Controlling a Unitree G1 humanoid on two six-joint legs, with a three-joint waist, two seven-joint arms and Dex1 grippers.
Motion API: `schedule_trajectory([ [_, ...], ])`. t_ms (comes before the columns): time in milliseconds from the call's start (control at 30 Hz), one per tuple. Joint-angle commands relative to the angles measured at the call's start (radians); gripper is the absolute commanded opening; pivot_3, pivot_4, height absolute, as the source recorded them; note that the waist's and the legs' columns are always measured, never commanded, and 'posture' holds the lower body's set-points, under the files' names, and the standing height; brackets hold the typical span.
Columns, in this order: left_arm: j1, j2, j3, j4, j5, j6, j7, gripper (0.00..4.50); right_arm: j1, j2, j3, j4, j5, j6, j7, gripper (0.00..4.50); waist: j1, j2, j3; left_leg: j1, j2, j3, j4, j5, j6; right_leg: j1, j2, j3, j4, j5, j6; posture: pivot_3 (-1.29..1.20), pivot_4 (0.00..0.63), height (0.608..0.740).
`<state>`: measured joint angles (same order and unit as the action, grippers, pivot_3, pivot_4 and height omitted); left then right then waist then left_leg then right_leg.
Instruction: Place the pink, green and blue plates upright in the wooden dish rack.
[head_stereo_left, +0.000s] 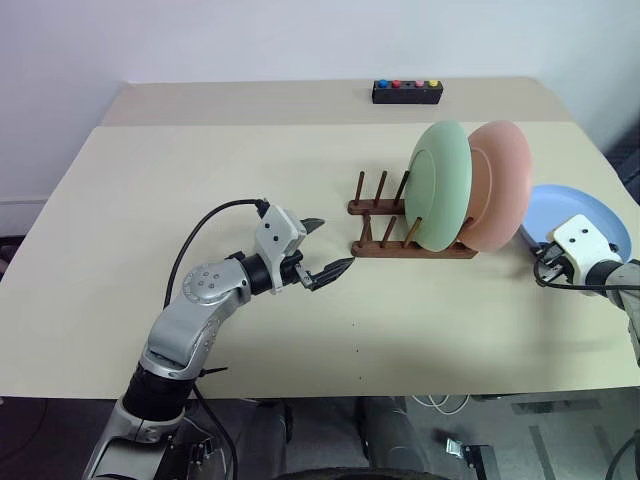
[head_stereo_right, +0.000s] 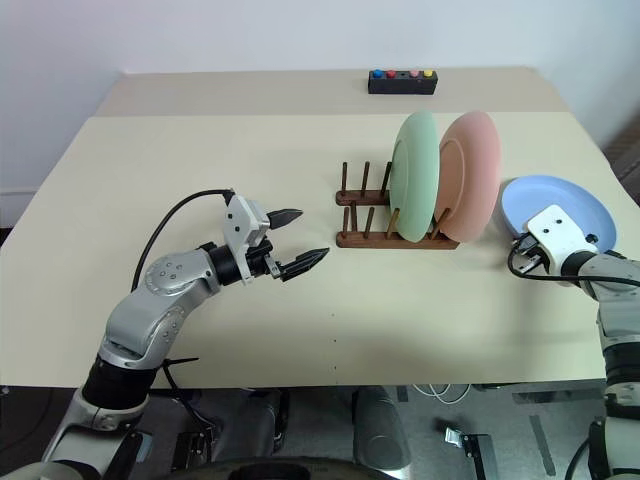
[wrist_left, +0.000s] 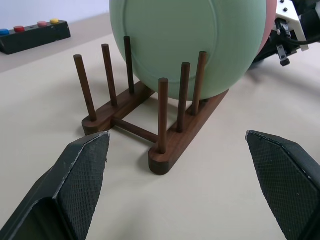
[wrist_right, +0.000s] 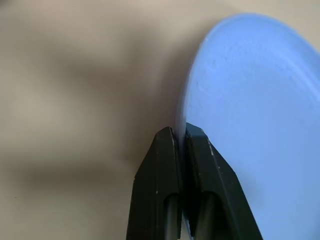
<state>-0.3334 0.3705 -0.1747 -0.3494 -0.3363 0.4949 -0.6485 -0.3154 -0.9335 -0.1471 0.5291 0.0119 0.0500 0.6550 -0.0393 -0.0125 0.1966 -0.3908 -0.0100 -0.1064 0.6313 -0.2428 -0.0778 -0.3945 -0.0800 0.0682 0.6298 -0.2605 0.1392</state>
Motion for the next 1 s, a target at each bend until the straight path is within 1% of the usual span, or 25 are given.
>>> schedule_trajectory([
  [33,-0.011,0.002,0.007,-0.033,-0.007,-0.008,-0.003,4.5,-0.04,-0.024,-0.066,-0.069,-0.023,-0.033,-0.109,0.03,0.0,0.0,0.0,0.0,0.0,0.0,0.0,0.0,0.0,0.0,0.0,0.0,0.0,0.0,0.0,0.0,0.15,0.734],
  [133,-0.014,-0.002,0.006,-0.026,-0.004,-0.013,-0.001,4.5,-0.117,-0.056,-0.084,-0.116,-0.087,-0.114,-0.234,0.03,-0.005,0.003,0.0,0.0,0.0,0.001,0.0,0.0,0.0,-0.001,0.0,0.0,0.0,0.0,0.0,0.0,0.15,0.734],
  [300,-0.02,-0.009,0.003,-0.014,0.007,-0.023,0.006,4.5,-0.238,-0.077,-0.105,-0.187,-0.096,-0.188,-0.296,0.03,-0.003,0.004,0.0,0.0,0.0,0.0,-0.001,0.0,0.0,-0.002,0.0,0.001,0.001,0.0,0.0,0.0,0.15,0.734],
  [400,-0.017,-0.011,0.007,-0.012,0.011,-0.027,0.012,4.5,-0.288,-0.078,-0.111,-0.223,-0.087,-0.202,-0.306,0.03,0.001,0.004,0.0,-0.001,0.0,0.0,-0.001,0.0,0.0,-0.001,0.0,0.0,0.0,0.0,0.0,0.0,0.15,0.734],
  [467,-0.015,-0.012,0.013,-0.008,0.016,-0.036,0.018,4.5,-0.341,-0.062,-0.108,-0.288,-0.035,-0.206,-0.271,0.03,0.001,0.004,0.0,-0.001,0.0,0.0,0.0,0.0,0.0,-0.001,0.0,0.0,0.0,0.0,0.0,0.0,0.15,0.734],
  [533,-0.015,-0.013,0.017,-0.005,0.019,-0.04,0.022,4.5,-0.36,-0.042,-0.102,-0.34,0.014,-0.194,-0.228,0.03,0.0,0.004,0.0,-0.001,0.0,0.0,0.0,0.0,0.0,-0.001,0.0,0.0,0.0,0.0,0.0,0.0,0.15,0.734],
  [567,-0.016,-0.011,0.024,0.0,0.02,-0.043,0.024,4.5,-0.366,-0.017,-0.091,-0.398,0.076,-0.176,-0.183,0.03,-0.002,0.004,0.0,-0.001,0.0,0.0,-0.001,0.0,0.0,-0.001,0.0,0.0,0.0,0.0,0.0,0.0,0.15,0.734],
  [600,-0.018,-0.008,0.048,0.008,0.012,-0.048,0.028,4.5,-0.377,0.028,-0.071,-0.498,0.177,-0.127,-0.138,0.03,-0.005,0.004,0.0,-0.001,0.0,0.0,-0.001,0.0,0.0,-0.001,0.0,0.0,0.001,0.0,0.0,0.0,0.15,0.734],
  [633,-0.02,-0.006,0.066,0.016,0.007,-0.052,0.03,4.5,-0.384,0.06,-0.059,-0.567,0.247,-0.088,-0.106,0.03,-0.009,0.004,0.0,-0.001,0.0,0.0,-0.001,0.0,0.0,-0.001,0.0,0.0,0.001,0.0,0.0,0.0,0.15,0.734],
  [700,-0.021,0.018,0.111,0.044,0.011,-0.073,0.029,4.5,-0.407,0.135,-0.034,-0.694,0.381,0.018,-0.078,0.03,-0.013,0.004,0.0,0.0,0.001,0.0,-0.002,0.0,0.0,-0.002,0.001,0.0,0.002,0.0,0.0,0.0,0.15,0.734],
  [833,-0.014,0.053,0.146,0.077,0.022,-0.095,0.018,4.5,-0.409,0.195,-0.048,-0.807,0.546,0.165,-0.045,0.03,0.007,0.004,0.001,-0.002,0.001,-0.002,-0.001,0.0,0.0,-0.002,0.001,-0.001,0.002,0.0,0.0,0.0,0.15,0.734],
  [900,-0.006,0.066,0.16,0.084,0.022,-0.102,0.018,4.5,-0.391,0.225,-0.061,-0.887,0.711,0.27,-0.043,0.03,0.022,0.004,0.001,-0.002,0.0,-0.003,0.0,0.0,0.0,-0.002,0.0,-0.002,0.001,0.0,0.0,0.0,0.15,0.734],
  [1000,-0.001,0.068,0.169,0.09,0.022,-0.11,0.017,4.5,-0.379,0.265,-0.09,-0.943,0.888,0.386,-0.082,0.03,0.028,0.004,0.001,-0.003,0.0,-0.003,0.0,0.0,0.001,-0.002,-0.001,-0.002,0.001,0.0,0.0,0.0,0.15,0.734],
])
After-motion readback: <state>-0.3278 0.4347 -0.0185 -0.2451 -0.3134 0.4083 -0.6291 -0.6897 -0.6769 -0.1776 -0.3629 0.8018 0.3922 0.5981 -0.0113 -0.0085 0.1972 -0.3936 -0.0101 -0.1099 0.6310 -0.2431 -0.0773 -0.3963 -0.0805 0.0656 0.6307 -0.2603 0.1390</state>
